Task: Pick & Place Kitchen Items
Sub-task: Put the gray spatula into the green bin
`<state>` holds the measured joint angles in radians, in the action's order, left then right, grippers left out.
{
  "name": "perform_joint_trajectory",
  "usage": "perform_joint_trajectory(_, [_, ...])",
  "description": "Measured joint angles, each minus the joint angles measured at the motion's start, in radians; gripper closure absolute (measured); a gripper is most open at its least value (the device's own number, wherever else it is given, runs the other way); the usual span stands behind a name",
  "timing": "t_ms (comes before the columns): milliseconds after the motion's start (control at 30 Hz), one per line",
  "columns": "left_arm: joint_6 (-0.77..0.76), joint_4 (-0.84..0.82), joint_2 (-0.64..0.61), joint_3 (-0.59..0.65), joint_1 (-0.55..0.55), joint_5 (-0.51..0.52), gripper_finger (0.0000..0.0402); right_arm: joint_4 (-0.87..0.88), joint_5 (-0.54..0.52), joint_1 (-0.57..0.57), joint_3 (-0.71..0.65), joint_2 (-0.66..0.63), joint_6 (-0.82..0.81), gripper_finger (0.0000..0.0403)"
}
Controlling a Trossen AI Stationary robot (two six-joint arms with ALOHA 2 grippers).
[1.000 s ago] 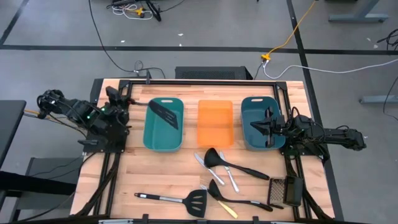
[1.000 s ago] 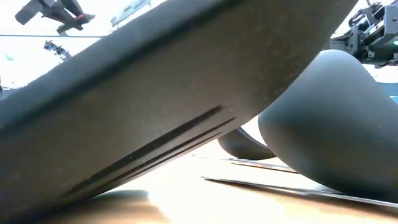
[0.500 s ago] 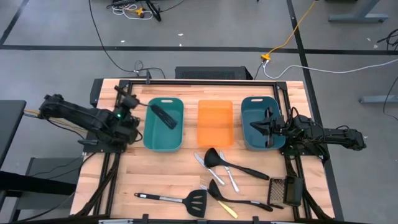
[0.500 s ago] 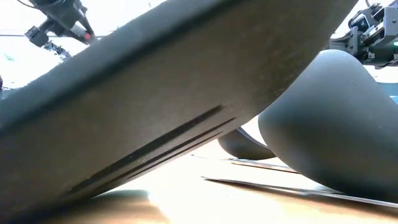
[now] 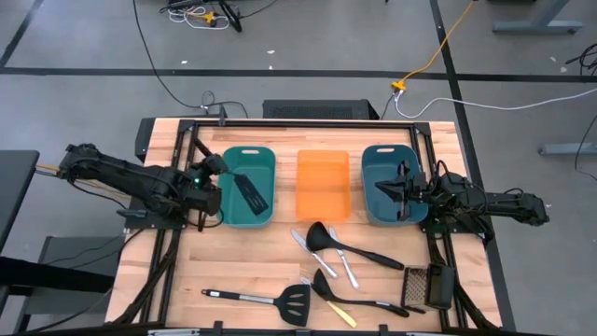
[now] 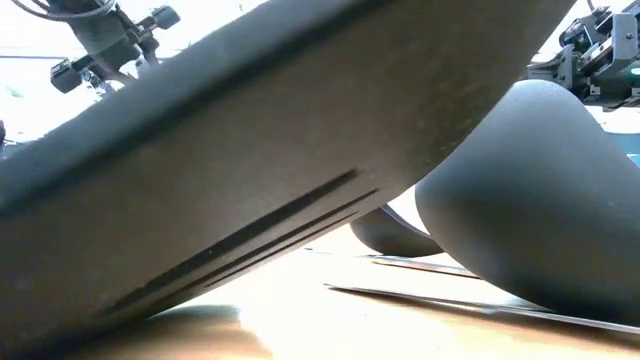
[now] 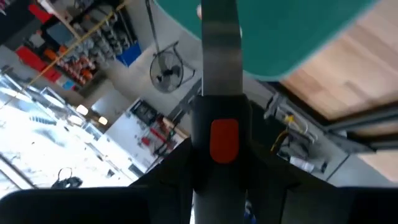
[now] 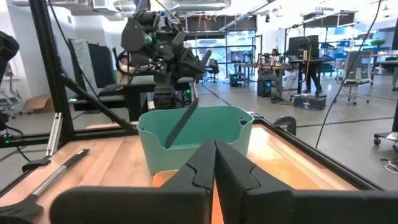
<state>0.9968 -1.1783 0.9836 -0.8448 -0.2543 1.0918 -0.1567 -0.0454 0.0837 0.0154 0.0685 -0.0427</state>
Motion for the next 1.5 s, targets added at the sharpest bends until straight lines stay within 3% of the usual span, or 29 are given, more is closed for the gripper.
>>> perform_joint_trajectory(200, [0.075,0.073,0.0,0.0,0.067,-0.143,0.0286,0.001,0.0,0.0,0.0,0.0,0.0,0.0385])
perform_joint_trajectory(333, [0.128,0.12,0.0,0.0,0.109,-0.157,0.0286,0.001,0.0,0.0,0.0,0.0,0.0,0.0385])
perform_joint_trajectory(467, [0.163,0.145,0.004,0.0,0.143,-0.247,0.0286,0.001,0.0,0.0,0.0,0.0,0.0,0.0385])
perform_joint_trajectory(1100, [0.228,0.182,0.224,-0.001,0.35,-0.479,0.0286,0.004,-0.001,0.0,0.0,0.009,0.004,0.0385])
perform_joint_trajectory(1367, [0.223,0.207,0.258,-0.001,0.392,-0.486,0.0285,0.01,-0.001,0.0,0.0,0.009,0.006,0.0385])
perform_joint_trajectory(1500, [0.215,0.211,0.257,-0.001,0.391,-0.436,0.0217,0.01,0.0,0.0,0.0,0.009,0.006,0.0385])
